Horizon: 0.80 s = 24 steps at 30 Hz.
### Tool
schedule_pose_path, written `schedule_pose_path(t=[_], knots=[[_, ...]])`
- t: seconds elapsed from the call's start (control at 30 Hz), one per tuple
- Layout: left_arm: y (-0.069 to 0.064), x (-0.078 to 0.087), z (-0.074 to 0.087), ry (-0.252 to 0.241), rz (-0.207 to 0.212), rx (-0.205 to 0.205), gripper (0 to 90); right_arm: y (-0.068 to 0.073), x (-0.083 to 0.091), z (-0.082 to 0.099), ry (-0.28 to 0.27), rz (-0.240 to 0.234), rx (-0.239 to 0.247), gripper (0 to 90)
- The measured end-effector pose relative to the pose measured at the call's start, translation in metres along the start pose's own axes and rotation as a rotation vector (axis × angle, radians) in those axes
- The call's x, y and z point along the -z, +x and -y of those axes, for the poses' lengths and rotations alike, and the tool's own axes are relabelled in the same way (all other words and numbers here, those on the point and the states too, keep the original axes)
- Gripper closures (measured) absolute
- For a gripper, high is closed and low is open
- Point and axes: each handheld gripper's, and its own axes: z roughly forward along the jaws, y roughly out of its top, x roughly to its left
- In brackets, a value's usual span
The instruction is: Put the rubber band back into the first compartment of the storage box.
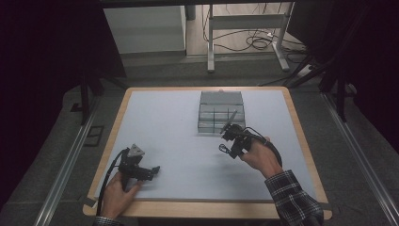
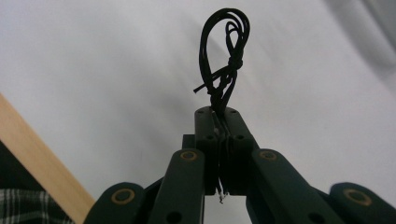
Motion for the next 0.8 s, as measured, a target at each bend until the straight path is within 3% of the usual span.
schedule_pose_path(t=[0.23,0.57,0.8], knots=[[0.0000,0.0000,0.0000,0.000,0.000,0.000,0.0,-0.0031,0.0014,0.0005,-0.065,0.011,-0.015,85.9],[0.0000,0.0000,0.0000,0.000,0.000,0.000,0.0,-0.0061,0.0009,0.0020,-0.204,0.025,-0.027,85.7],[0.0000,0.0000,0.0000,0.000,0.000,0.000,0.0,-0.0086,-0.0019,0.0010,-0.241,0.034,-0.037,85.6]])
